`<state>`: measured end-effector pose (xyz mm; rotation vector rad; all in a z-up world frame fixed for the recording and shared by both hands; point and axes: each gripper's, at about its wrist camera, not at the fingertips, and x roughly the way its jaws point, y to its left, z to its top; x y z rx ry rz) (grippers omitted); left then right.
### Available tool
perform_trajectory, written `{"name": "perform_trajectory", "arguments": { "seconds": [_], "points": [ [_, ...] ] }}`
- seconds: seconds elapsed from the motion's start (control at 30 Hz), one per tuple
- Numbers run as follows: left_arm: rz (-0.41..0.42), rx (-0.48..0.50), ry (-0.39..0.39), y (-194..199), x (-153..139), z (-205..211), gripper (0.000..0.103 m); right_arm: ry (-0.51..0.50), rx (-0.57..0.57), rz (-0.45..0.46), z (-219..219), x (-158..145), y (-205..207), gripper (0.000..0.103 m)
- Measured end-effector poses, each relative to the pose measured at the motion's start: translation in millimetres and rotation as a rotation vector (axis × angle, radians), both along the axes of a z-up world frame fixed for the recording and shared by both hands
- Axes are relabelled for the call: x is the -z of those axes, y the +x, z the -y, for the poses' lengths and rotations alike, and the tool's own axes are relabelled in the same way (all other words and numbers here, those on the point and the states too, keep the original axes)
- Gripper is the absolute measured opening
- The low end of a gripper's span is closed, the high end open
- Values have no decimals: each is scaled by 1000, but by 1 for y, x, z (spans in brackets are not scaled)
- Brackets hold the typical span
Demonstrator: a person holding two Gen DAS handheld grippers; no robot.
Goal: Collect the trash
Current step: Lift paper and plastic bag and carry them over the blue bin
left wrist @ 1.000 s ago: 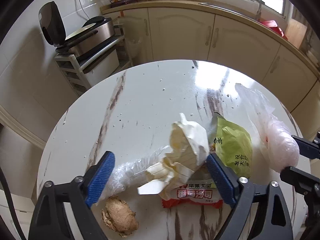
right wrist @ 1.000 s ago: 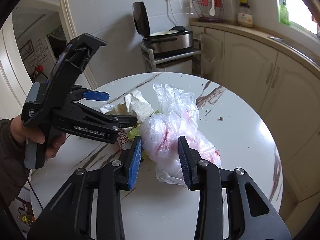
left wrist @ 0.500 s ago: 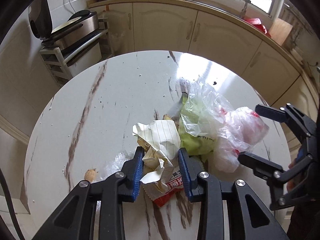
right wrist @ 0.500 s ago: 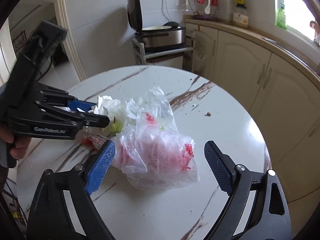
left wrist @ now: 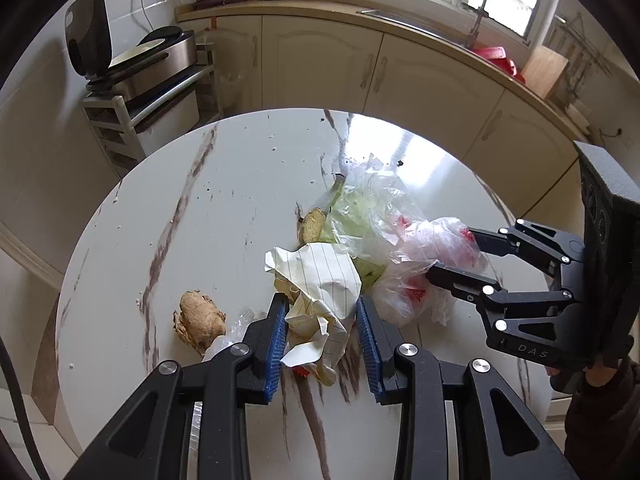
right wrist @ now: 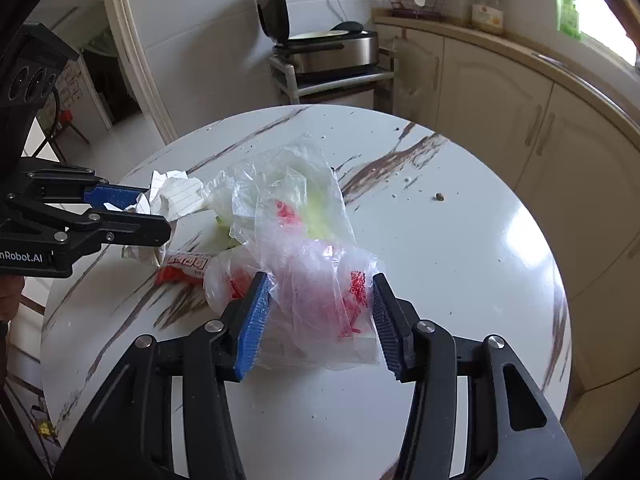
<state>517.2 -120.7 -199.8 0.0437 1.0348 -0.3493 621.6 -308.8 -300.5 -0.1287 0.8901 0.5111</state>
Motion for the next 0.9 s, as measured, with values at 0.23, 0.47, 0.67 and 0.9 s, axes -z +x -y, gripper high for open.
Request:
{"name": "perform_trajectory", "arguments": {
  "seconds": [0.23,0.47,0.67,0.9],
  "points": [
    [29,-4,-19,-33,-23,-5,30,37,20,33,7,-21,-39,40],
    [81,15,-35,-83,-54,-6,30,93,43,96,27,-60,-94,40],
    [118,28,-42,-130,-72,1,31,123,76,113,51,-79,-139,40],
    [-2,-8,-38,-142,-17,1,32,107,115,17,66,-35,-168,40]
  ]
}}
